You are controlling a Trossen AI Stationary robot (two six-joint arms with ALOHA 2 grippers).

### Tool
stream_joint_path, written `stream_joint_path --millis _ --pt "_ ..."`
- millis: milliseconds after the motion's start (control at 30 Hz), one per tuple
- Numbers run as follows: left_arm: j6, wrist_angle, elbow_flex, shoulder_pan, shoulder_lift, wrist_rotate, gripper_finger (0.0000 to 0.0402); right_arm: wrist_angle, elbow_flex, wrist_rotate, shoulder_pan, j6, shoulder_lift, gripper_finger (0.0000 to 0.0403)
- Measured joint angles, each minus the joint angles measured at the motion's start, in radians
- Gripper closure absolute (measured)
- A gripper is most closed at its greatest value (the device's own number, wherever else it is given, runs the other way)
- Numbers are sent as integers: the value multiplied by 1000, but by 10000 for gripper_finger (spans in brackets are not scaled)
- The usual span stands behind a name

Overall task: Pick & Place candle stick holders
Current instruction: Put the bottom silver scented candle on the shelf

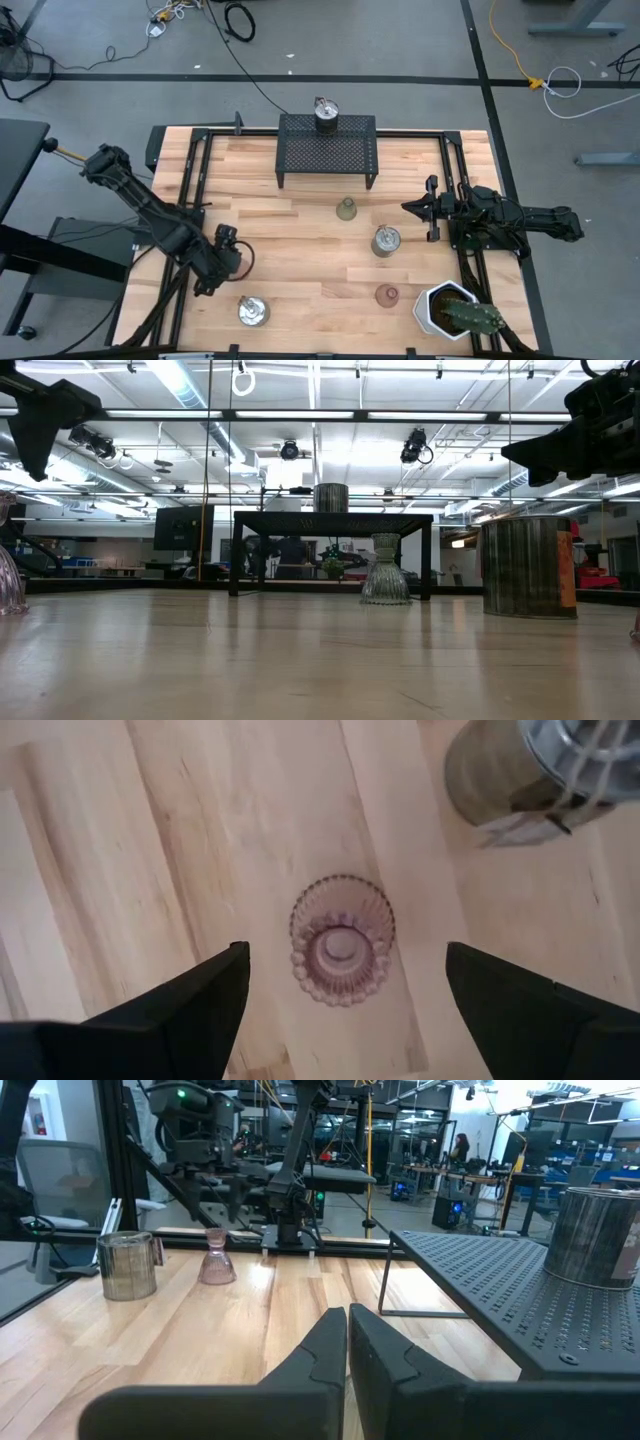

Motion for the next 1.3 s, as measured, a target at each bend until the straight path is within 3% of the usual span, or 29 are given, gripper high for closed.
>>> stream_joint_path --millis 800,1100,1300 --pt "-66 -10 0 22 0 23 62 0 0 0 0 0 0 382" --pt "-122 66 -76 53 0 102 62 0 0 0 0 0 0 382" --pt "-124 72 -81 54 0 92 62 0 0 0 0 0 0 382"
